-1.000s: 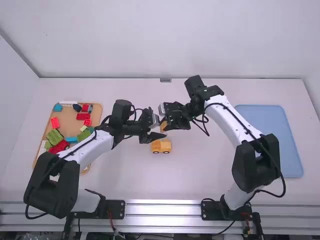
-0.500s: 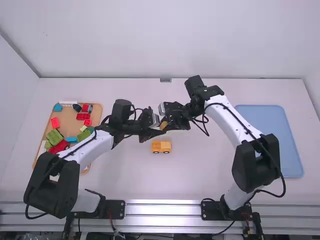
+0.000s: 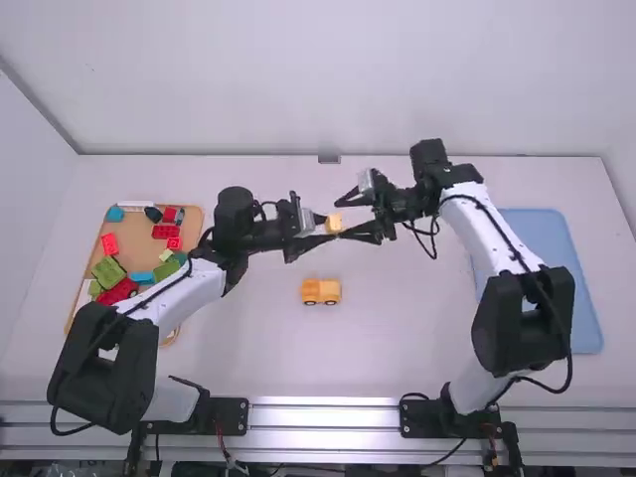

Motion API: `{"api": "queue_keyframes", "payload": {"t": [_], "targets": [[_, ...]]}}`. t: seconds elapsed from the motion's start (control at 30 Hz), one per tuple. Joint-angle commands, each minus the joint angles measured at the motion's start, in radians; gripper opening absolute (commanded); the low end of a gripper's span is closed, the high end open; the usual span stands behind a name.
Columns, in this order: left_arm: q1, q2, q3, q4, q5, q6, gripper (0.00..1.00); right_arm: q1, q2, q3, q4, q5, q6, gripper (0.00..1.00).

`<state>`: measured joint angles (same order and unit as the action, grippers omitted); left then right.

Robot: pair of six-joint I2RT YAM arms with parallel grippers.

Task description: Assemble lego blocks to make yellow taxi

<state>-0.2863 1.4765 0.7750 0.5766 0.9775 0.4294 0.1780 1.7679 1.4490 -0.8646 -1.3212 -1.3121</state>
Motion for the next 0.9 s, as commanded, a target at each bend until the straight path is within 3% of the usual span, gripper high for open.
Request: {"api": "queue_keyframes", "payload": {"t": [0.0, 0.3, 0.37, 0.87], "targets": [[0.000, 0.005, 0.006, 0.037, 0.025, -0.102, 0.19, -0.002, -0.023, 0.024, 0.000, -0.153, -0.003, 0.65], [-0.017, 0.005, 0.006, 0.102, 0.012, -0.179, 0.20, 0.039, -0.023, 0.023, 0.158, -0.129, 0.160, 0.59], [-0.011, 0.005, 0.006, 0.102, 0.011, -0.179, 0.20, 0.047, -0.023, 0.023, 0.187, -0.121, 0.190, 0.50], [-0.005, 0.005, 0.006, 0.157, -0.002, -0.224, 0.19, 0.042, -0.023, 0.022, 0.177, -0.114, 0.180, 0.36]]}}
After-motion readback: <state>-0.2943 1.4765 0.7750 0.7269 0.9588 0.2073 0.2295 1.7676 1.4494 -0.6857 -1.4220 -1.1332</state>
